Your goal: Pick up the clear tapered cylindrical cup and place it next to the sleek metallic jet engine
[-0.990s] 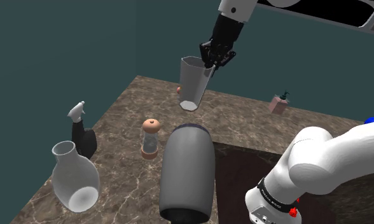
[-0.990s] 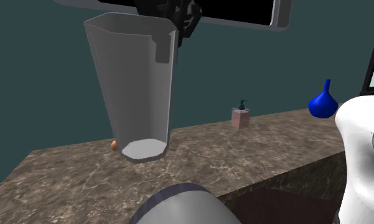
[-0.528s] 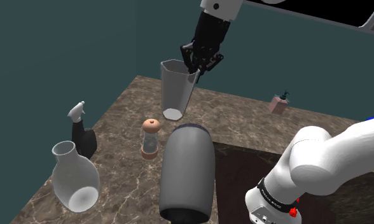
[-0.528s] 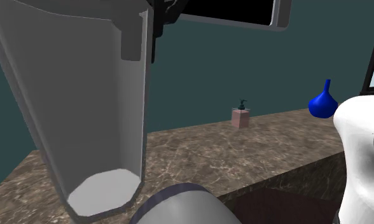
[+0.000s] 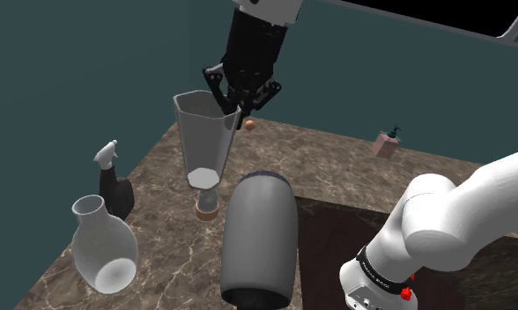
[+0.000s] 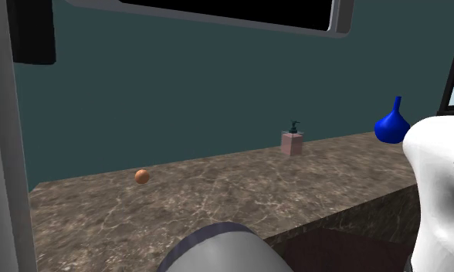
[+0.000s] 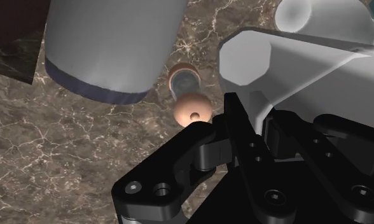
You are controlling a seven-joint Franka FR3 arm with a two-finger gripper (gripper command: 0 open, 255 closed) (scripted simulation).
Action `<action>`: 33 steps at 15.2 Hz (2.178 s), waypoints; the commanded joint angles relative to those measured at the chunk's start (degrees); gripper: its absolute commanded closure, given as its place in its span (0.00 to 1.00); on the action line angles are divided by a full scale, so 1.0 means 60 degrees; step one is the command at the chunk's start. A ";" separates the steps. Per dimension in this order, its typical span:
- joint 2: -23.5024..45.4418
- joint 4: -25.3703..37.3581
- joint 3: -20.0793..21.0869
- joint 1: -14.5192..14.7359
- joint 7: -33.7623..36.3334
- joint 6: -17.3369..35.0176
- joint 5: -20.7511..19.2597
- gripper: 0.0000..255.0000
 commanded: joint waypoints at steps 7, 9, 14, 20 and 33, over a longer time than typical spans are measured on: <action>0.1770 0.1708 0.1673 0.0197 0.2089 0.0189 -0.0481 1.00; 0.2365 0.2269 0.2126 0.0262 0.2692 0.0189 -0.0788 1.00; 0.3438 0.3125 0.2812 0.0473 0.3714 0.0244 -0.1472 1.00; 0.3323 0.2250 0.2800 0.0484 0.3667 0.1028 -0.1391 1.00; 0.3416 0.0660 0.2874 0.0521 0.3726 0.2691 -0.1436 1.00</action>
